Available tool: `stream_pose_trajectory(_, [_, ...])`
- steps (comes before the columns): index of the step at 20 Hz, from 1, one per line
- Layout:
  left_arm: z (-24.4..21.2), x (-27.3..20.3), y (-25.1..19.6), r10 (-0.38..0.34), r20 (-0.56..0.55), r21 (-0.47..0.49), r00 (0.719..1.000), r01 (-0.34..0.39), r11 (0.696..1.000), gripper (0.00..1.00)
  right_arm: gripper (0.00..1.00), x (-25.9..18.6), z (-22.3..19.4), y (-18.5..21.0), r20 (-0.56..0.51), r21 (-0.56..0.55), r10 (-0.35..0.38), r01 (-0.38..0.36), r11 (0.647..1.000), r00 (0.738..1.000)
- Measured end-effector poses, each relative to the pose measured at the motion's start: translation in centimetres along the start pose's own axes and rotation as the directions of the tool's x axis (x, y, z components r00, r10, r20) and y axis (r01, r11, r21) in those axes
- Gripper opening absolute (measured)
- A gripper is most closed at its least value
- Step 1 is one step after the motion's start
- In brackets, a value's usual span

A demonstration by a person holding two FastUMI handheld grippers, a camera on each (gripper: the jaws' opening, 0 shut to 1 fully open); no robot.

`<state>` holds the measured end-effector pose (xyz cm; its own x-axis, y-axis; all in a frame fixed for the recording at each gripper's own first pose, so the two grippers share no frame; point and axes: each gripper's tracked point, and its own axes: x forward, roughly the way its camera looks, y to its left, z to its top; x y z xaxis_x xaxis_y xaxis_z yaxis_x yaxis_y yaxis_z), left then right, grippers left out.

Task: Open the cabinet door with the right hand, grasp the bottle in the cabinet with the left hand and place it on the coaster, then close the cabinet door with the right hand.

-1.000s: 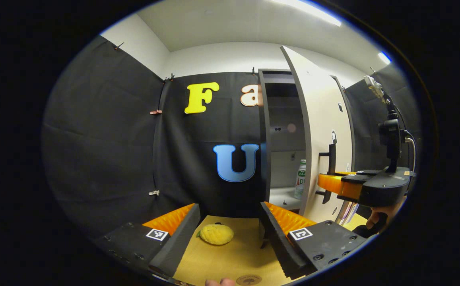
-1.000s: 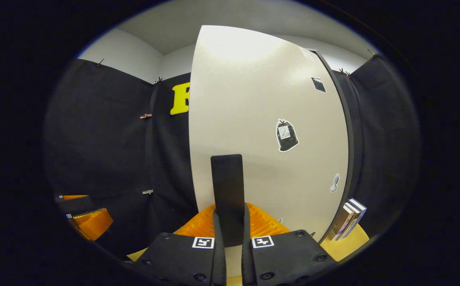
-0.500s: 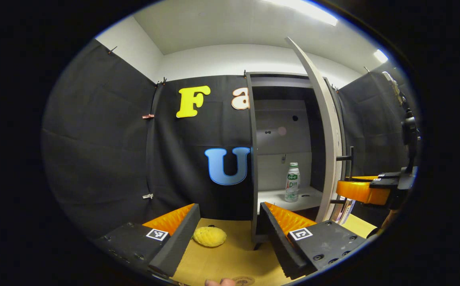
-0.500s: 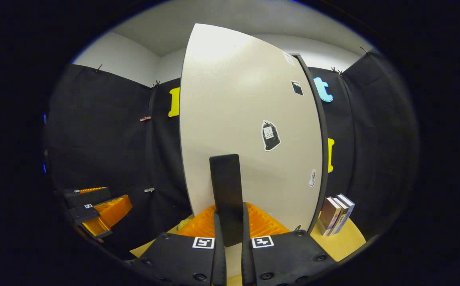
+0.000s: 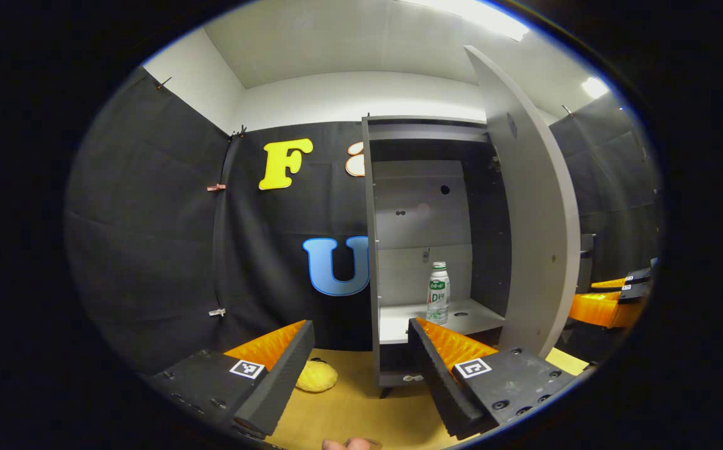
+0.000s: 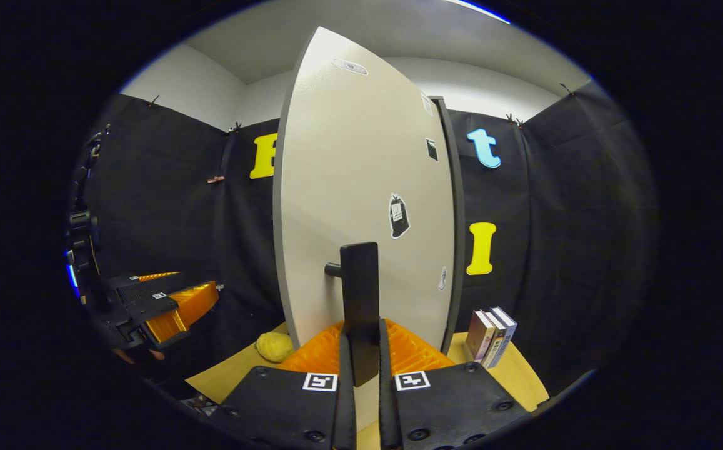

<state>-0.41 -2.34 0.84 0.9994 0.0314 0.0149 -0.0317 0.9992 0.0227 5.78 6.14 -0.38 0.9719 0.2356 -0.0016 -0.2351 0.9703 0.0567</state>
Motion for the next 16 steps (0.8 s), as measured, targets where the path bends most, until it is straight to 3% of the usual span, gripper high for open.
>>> stream_pose_trajectory(5, [0.0, 0.9, -3.2, -0.034, -0.007, -0.021, 0.999, 0.034, 0.999, 0.95, 0.19, -1.5, 0.2, -3.1, 0.007, -0.015, -0.021, 0.021, 1.0, 1.0])
stream_pose_trajectory(12, [0.7, 1.5, -6.9, -0.074, 0.002, -0.009, 0.997, 0.074, 0.997, 0.95, 0.19, -3.5, 1.2, -8.5, 0.009, -0.024, -0.159, 0.16, 0.987, 0.987])
stream_pose_trajectory(16, [1.2, 1.6, -8.3, -0.087, 0.009, 0.002, 0.996, 0.087, 0.996, 0.95, 0.13, -4.5, 1.3, -10.7, 0.009, 0.007, -0.229, 0.229, 0.973, 0.973])
